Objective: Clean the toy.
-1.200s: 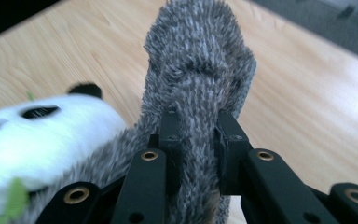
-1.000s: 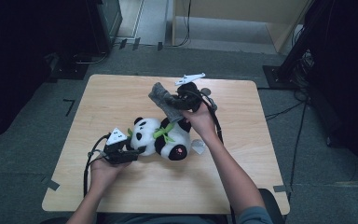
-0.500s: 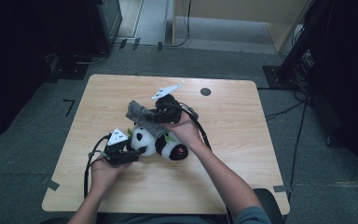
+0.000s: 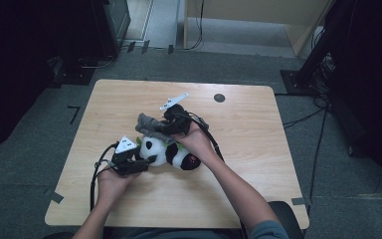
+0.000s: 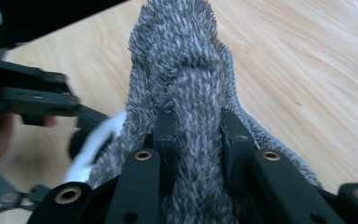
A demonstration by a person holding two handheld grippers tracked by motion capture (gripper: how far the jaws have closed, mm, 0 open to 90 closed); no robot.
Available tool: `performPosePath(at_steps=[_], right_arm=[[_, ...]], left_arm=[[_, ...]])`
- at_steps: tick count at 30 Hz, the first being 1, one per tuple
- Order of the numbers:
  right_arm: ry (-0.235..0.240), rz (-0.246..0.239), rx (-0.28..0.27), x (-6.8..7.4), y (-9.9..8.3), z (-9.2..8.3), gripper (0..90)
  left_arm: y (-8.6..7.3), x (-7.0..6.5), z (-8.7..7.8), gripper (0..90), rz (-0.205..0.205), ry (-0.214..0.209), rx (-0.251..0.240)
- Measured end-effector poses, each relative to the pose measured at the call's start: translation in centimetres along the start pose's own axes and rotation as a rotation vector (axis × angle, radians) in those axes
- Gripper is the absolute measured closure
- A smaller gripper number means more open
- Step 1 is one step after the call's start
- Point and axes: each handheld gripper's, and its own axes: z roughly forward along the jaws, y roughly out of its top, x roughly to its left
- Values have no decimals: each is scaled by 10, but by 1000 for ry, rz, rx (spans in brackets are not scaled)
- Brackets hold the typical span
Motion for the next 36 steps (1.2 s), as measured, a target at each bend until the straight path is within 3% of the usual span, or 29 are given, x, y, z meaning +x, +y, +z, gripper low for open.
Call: performPosePath(at_steps=[2,6,10,16,24,29,32,36], right_arm=[[-27,16,9,-7,-2,-1,731],[-32,68,18,-21,-8,-3,736],[-77,67,44,-27,-9,-5,735],[-96,89,54,-36,-11,-8,735],[-138,100,36,-47,-14,-16,740],[-194,157,17,-65,-23,-31,762],[-176,190,-11,-75,-29,-36,760],[-208,185,-45,-80,-31,-43,760]], left_arm=[[0,0,0,369,0,-2,0],[0,1,0,369,-5,-4,-2],[1,0,0,372,-4,-4,1],[1,0,0,374,-5,-11,-2],[1,0,1,375,0,-18,-2],[0,2,1,374,-7,-20,-3],[0,2,1,373,-11,-22,-7],[-1,2,1,371,-8,-24,-11]])
